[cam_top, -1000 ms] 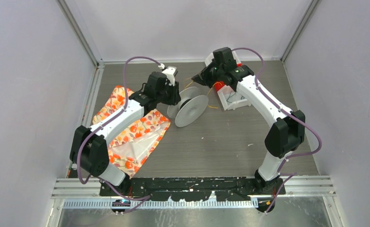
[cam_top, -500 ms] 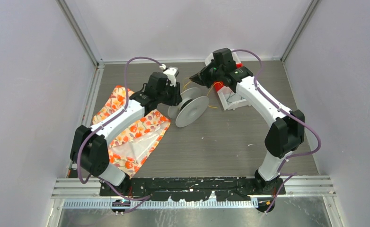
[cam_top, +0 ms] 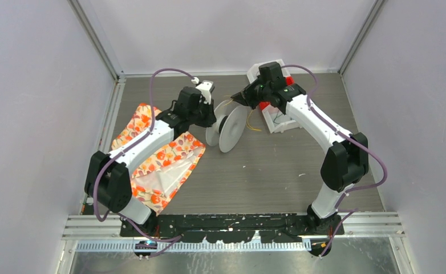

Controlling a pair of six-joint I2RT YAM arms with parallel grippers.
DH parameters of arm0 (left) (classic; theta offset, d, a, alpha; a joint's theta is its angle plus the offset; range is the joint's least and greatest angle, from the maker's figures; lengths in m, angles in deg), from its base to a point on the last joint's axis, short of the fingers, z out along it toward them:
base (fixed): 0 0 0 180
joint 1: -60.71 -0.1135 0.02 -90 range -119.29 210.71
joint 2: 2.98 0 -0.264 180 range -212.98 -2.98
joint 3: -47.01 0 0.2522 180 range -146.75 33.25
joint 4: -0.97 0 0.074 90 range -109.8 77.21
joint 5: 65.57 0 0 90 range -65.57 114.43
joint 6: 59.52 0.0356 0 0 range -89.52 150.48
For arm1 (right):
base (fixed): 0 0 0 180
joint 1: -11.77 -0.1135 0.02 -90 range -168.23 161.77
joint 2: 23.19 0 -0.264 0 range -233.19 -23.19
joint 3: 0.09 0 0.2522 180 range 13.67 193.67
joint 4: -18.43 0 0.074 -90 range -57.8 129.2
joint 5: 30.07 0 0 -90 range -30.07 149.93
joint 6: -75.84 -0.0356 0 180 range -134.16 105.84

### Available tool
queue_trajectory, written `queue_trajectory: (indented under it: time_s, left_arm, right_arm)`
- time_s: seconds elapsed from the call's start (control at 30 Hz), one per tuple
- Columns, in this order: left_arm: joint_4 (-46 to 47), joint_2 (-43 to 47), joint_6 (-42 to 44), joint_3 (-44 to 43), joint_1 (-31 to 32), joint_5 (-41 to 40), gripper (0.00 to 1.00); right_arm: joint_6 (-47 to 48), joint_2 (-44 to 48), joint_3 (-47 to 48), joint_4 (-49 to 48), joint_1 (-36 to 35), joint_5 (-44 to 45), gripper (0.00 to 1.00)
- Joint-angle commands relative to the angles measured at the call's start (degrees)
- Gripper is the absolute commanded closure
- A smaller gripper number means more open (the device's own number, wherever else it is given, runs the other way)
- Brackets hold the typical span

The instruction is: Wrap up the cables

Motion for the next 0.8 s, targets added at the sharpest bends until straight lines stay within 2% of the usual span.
queue_trajectory:
  time_s: [0.0,0.1,0.43,0.5,0.57,0.77]
  left_arm:
    - [1.0,0.3,-0.1,-0.7,0.1,0.2,0.83]
    - [0.7,0.2,-0.1,-0.9,0.1,0.4,0.79]
    - [0.7,-0.2,-0.6,-0.7,0.1,1.1,0.83]
    - [0.8,-0.1,-0.6,-0.7,0.1,1.1,0.88]
    - [0.8,0.0,-0.6,-0.7,0.1,1.2,0.98]
    - [0.9,-0.4,-0.9,-0.8,0.1,0.8,0.99]
  right_arm:
    - [-1.2,4.4,-0.8,-2.5,0.8,-0.8,0.99]
    - [-1.5,5.1,-1.9,-3.0,1.6,-0.7,1.0]
    - [-2.0,5.6,-3.8,-3.7,2.6,-1.5,0.99]
    - [-2.3,5.6,-4.2,-4.2,2.7,-1.8,0.99]
    - [-2.4,5.5,-4.3,-4.4,2.7,-2.0,1.0]
    - [-2.4,5.6,-4.5,-4.7,2.7,-2.3,1.0]
